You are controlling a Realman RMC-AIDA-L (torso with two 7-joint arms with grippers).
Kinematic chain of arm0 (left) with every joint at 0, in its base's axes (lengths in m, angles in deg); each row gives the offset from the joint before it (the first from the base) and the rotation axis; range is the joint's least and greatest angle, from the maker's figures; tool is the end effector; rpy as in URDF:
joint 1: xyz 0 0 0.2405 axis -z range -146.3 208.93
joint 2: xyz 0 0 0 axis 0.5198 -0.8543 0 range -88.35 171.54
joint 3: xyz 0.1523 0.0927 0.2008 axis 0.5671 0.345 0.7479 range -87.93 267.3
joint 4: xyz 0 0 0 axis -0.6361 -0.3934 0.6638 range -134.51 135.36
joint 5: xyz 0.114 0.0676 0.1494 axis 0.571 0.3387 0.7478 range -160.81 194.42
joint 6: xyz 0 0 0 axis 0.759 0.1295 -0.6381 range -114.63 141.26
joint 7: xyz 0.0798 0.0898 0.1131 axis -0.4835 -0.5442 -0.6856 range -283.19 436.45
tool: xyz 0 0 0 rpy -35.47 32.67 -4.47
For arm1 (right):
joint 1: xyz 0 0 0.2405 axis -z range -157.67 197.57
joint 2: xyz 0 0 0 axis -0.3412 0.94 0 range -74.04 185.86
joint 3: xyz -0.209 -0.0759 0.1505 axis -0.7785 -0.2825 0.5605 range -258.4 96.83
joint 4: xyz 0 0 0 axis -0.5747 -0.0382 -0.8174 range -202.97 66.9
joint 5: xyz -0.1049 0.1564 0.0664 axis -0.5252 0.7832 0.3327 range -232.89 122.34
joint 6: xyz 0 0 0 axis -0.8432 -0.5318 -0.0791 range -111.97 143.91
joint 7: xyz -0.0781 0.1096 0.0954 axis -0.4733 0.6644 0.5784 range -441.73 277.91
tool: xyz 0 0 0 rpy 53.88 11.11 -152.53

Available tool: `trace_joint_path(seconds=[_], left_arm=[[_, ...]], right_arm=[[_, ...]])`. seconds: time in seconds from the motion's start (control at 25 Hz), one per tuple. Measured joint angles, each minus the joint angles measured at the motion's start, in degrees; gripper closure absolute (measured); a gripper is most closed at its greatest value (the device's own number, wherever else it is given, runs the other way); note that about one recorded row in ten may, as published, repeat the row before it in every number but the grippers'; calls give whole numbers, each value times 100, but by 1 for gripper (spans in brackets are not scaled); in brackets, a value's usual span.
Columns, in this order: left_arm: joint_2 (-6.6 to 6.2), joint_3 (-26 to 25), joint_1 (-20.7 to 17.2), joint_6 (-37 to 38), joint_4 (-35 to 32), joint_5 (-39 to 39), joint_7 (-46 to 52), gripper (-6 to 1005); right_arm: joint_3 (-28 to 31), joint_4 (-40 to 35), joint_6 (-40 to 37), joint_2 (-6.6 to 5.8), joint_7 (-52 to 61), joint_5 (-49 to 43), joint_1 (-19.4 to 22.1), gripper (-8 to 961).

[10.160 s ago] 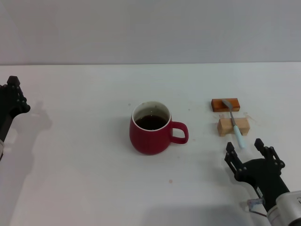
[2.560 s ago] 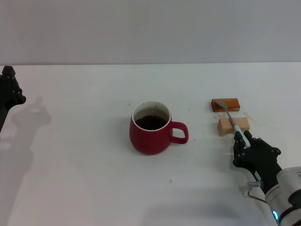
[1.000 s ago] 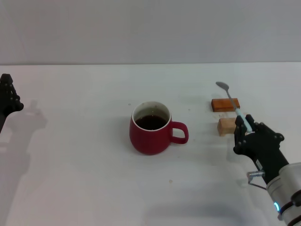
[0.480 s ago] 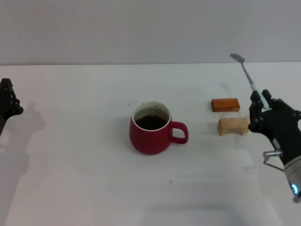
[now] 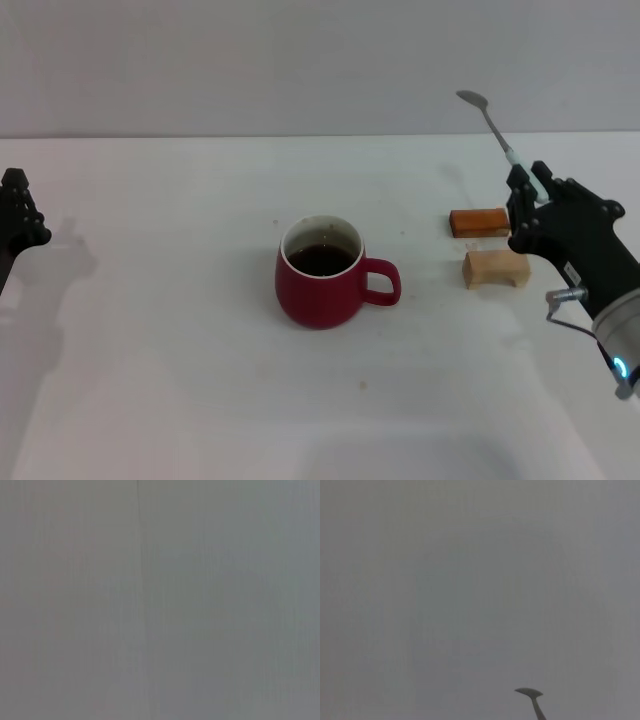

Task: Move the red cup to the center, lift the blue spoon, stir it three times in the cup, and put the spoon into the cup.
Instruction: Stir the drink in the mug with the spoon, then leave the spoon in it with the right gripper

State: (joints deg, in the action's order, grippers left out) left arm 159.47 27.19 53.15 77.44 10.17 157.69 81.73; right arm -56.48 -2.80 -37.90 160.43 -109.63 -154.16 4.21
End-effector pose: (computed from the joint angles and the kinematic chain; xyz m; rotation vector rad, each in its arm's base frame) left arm -0.3595 0.3430 0.0071 -1.5187 -0.5412 -0.5752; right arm 0.2369 0.3104 -0.0464 -1.7656 0.6276 0.7542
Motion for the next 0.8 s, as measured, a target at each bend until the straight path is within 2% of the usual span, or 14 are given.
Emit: trace_joint_path(seconds=[0.16,0.2,0.24,0.28,0.36,0.48,0.56,0.64,0.72,0.76,0.8], left_arm=[[9,0,-19,-9,17,0,0,998],[9,0,-19,-9,17,0,0,998],[9,-6,-24,-9,25,0,0,998],[9,-6,-24,-9,25,0,0,998],[16,-59,-43,-9,34,0,0,998],[20,-61,-46,-9,37,0,0,998],[26,-61,-57,-9,38,0,0,998],[26,-62,-60,-9,38,0,0,998],[26,-62,-64,-9,37,0,0,998],[31,-61,-66,-8,37,0,0,998],[31,-61,-66,-8,37,0,0,998]], right_arm=[[659,349,583,17,21,-717,294,794],[659,349,583,17,21,-717,294,794],[956,532,886,50,28,-1053,436,794],[956,532,886,50,28,-1053,436,794],[1318,794,1372,108,45,-1407,600,794],[1506,955,1671,144,51,-1628,679,794],[1775,1199,2180,196,55,-1883,774,794],[1840,1275,2321,206,55,-1935,792,794],[1964,1446,2684,212,57,-2002,809,794],[2130,1638,3130,208,56,-2012,814,794],[2130,1638,3130,208,56,-2012,814,794]])
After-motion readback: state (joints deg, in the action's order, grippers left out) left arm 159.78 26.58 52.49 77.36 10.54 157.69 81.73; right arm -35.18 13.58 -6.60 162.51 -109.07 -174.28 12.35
